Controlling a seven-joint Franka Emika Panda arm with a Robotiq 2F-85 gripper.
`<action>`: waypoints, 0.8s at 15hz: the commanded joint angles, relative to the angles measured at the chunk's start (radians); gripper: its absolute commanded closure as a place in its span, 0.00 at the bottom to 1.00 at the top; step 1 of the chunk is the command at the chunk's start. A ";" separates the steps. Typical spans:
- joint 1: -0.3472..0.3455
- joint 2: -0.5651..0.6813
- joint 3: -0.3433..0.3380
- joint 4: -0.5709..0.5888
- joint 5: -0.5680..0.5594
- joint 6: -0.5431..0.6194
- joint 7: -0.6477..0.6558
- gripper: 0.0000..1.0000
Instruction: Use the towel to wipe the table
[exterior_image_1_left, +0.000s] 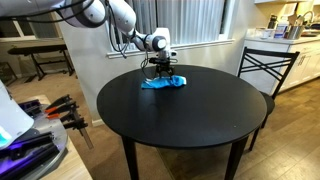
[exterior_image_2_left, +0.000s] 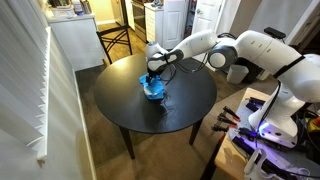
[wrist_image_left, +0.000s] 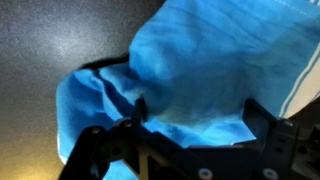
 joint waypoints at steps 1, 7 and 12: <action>-0.003 0.062 0.017 0.111 0.017 -0.083 -0.051 0.00; -0.007 0.112 0.028 0.188 0.007 -0.131 -0.091 0.52; -0.007 0.127 0.027 0.219 0.008 -0.149 -0.100 0.85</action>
